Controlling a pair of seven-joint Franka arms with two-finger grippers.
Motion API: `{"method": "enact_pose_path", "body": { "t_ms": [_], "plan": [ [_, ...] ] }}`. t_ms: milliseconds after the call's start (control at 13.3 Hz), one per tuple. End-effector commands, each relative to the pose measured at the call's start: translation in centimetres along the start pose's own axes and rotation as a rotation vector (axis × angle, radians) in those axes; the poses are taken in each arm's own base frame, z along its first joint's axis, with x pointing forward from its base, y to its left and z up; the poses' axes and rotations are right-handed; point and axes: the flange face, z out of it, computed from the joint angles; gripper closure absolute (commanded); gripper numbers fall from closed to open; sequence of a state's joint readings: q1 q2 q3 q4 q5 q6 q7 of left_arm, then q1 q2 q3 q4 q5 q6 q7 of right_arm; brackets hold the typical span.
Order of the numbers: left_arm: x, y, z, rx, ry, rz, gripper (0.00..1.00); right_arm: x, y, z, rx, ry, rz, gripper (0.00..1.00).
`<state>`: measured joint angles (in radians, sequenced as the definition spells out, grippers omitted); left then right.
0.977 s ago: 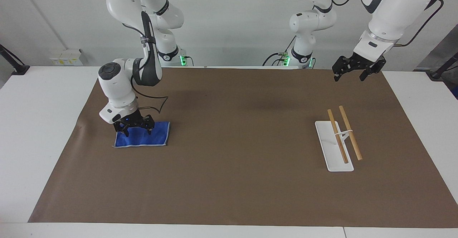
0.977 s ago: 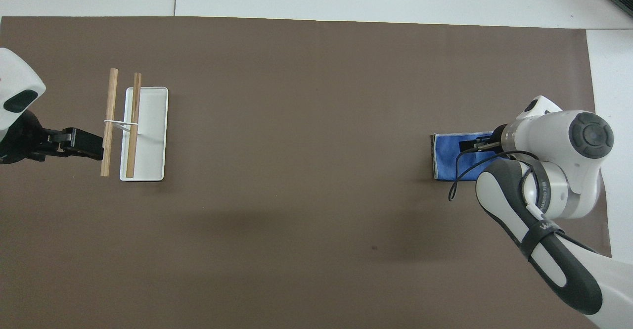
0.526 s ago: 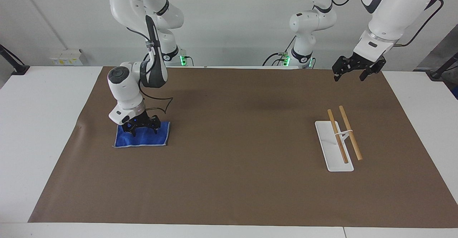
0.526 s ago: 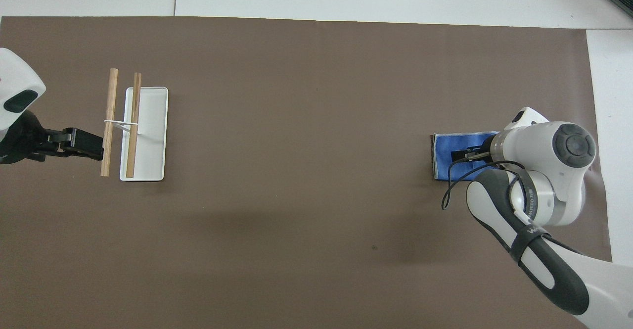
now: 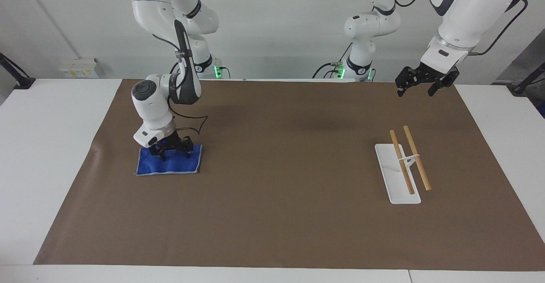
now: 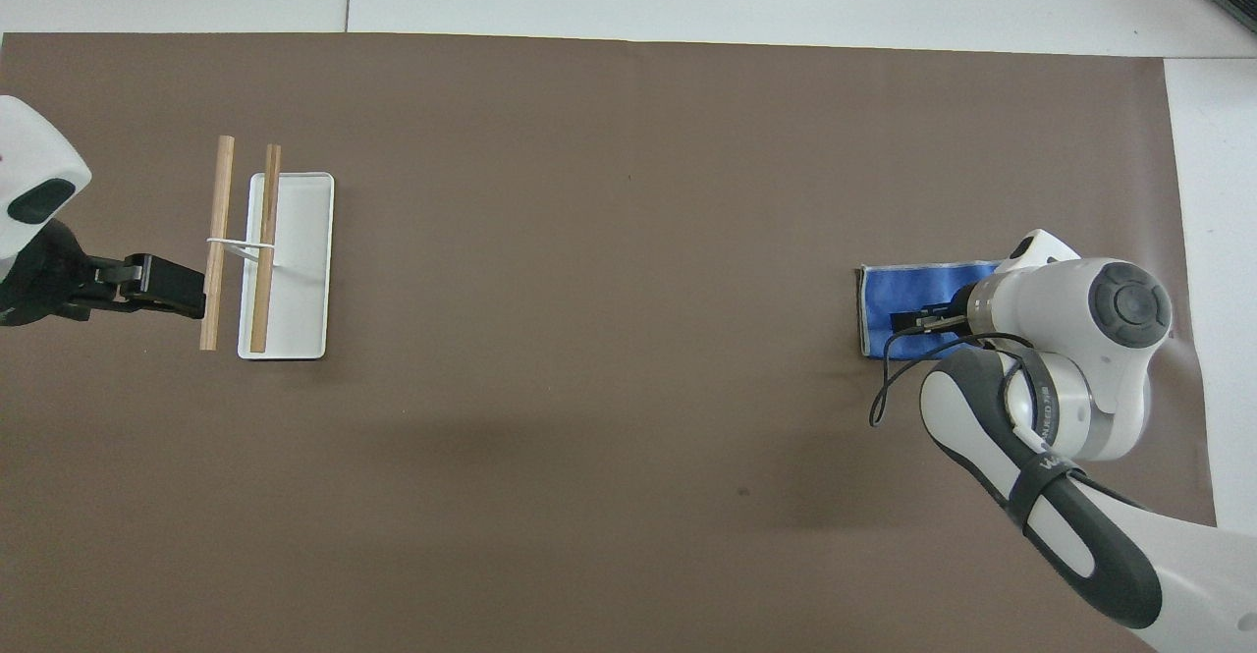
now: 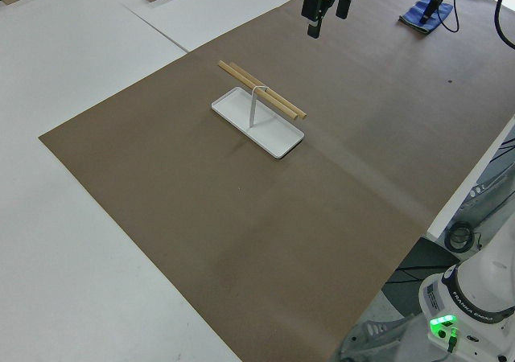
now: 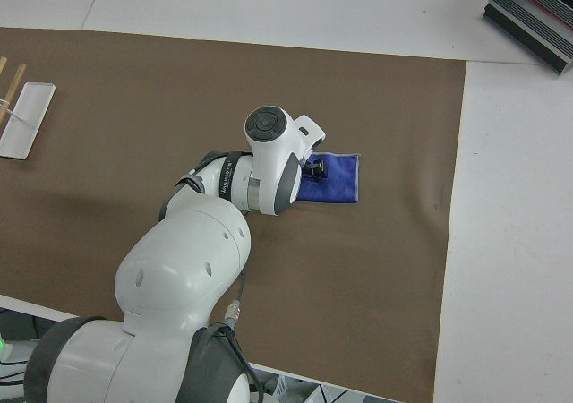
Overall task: Right arm passes towel to left arm to hang
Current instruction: 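Reach the right gripper down onto the blue towel and grasp it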
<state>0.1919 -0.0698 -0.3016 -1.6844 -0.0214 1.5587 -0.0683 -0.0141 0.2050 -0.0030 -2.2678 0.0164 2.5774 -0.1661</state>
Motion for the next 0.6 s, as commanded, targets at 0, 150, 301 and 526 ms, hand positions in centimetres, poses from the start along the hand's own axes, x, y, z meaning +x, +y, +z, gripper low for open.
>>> {"method": "enact_pose_path", "body": {
  "t_ms": [0, 150, 301, 526],
  "plan": [
    [-1.2, 0.1, 0.3, 0.022, -0.009, 0.004, 0.0, -0.6, -0.2, 0.1, 0.009, 0.012, 0.0, 0.78],
    [-1.2, 0.2, 0.3, 0.022, -0.007, 0.006, 0.0, -0.4, -0.2, -0.5, 0.009, 0.023, -0.006, 1.0],
    [-1.2, 0.2, 0.3, 0.022, -0.006, 0.004, 0.0, -0.3, -0.6, -1.4, 0.008, 0.03, -0.007, 1.0],
    [-1.2, 0.2, 0.3, 0.022, -0.006, 0.004, 0.0, 0.0, -1.3, -2.8, 0.009, 0.049, -0.002, 1.0]
  ]
}}
